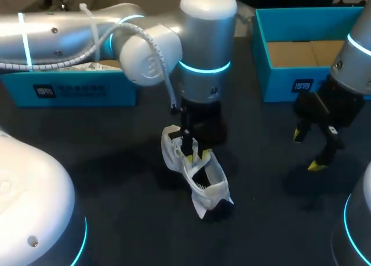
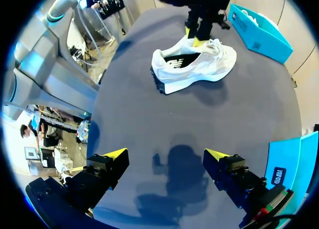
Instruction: Take the shoe out of the shoebox, open the shoe tongue, remove and reinsert the insole, then place the shoe into the shoebox
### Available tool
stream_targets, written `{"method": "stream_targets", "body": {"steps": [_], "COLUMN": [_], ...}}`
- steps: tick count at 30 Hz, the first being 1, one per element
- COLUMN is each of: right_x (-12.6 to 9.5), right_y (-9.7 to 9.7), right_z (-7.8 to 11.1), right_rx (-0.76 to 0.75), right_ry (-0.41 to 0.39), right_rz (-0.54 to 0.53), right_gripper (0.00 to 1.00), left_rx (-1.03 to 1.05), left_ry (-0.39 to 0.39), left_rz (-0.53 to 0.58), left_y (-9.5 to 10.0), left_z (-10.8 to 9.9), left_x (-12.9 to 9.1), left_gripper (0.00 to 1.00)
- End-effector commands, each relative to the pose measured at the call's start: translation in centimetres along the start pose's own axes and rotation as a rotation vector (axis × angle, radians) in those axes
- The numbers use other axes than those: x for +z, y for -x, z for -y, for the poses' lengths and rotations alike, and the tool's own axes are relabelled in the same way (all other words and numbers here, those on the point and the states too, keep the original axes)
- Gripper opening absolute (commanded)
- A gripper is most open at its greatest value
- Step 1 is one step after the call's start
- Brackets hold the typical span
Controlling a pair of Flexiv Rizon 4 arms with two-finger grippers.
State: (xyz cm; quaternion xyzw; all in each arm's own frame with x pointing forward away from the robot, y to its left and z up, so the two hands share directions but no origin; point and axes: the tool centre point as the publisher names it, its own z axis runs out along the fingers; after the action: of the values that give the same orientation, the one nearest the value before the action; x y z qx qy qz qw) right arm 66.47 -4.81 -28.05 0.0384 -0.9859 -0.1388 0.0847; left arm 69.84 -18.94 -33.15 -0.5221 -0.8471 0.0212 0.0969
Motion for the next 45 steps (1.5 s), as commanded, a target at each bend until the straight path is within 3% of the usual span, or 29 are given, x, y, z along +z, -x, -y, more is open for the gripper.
{"method": "stream_targets", "body": {"steps": [1,11,23,29,38,45], "right_x": [0.0,0.0,0.0,0.0,0.0,0.0], "right_y": [0.0,0.0,0.0,0.0,0.0,0.0], "right_z": [0.0,0.0,0.0,0.0,0.0,0.0], "right_rx": [0.000,0.000,0.000,0.000,0.000,0.000], "right_ry": [-0.002,-0.002,-0.002,-0.002,-0.002,-0.002], "right_rz": [0.000,0.000,0.000,0.000,0.000,0.000], "right_gripper": [1.00,1.00,1.00,1.00,1.00,1.00], "left_rx": [0.008,-0.019,-0.091,-0.052,0.011,-0.007], "left_ry": [0.013,0.059,0.035,0.014,0.043,0.035], "left_rz": [-0.014,0.023,-0.009,-0.020,0.028,-0.015], "left_y": [0.7,0.2,1.2,1.3,0.5,1.7], "left_z": [0.6,-0.6,-3.1,-2.1,-0.1,-0.6], "left_x": [0.8,-0.8,1.5,1.9,0.2,2.4], "left_gripper": [0.31,0.36,0.36,0.36,0.37,0.37]}}
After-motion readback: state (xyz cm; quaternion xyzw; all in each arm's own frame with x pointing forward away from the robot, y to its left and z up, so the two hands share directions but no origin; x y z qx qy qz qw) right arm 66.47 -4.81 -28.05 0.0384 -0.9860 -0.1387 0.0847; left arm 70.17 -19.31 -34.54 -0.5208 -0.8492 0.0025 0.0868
